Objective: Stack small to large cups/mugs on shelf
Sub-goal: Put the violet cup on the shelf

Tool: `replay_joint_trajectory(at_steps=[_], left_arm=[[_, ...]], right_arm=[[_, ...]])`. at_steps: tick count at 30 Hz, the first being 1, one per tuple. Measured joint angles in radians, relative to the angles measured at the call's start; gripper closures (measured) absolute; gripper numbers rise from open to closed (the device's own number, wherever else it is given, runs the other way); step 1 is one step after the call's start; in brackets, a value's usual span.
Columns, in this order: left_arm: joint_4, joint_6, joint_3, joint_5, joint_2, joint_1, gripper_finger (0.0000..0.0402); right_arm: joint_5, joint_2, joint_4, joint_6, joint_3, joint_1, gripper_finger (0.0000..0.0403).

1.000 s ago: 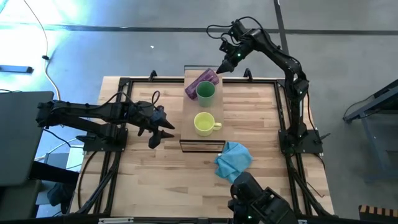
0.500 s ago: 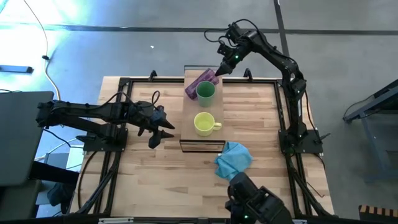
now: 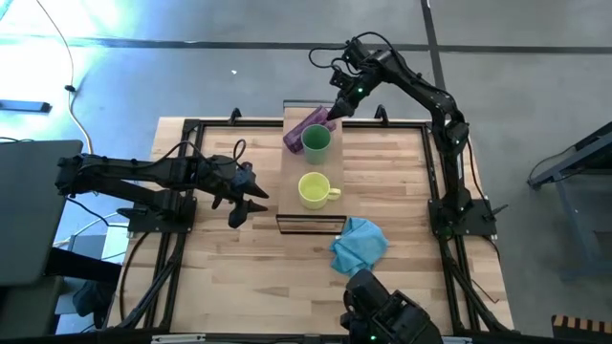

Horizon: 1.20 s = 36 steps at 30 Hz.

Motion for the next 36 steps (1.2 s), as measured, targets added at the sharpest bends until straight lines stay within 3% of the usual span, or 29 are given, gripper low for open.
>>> replay_joint_trajectory(at_steps=[7, 14, 19, 36], left_arm=[[0.000, -0.001, 0.000, 0.000, 0.000, 0.000, 0.0218], [-0.004, -0.001, 0.000, 0.004, 0.000, 0.000, 0.0218], [-0.008, -0.008, 0.000, 0.004, 0.000, 0.000, 0.0218], [-0.026, -0.015, 0.000, 0.004, 0.000, 0.000, 0.0218]], right_arm=[[0.054, 0.000, -0.001, -0.004, 0.000, 0.016, 0.0276], [0.062, 0.000, -0.010, -0.030, 0.000, 0.014, 0.0389], [0.134, 0.000, -0.014, -0.026, 0.000, 0.010, 0.0397], [0.167, -0.001, -0.062, -0.056, 0.003, 0.008, 0.0402]])
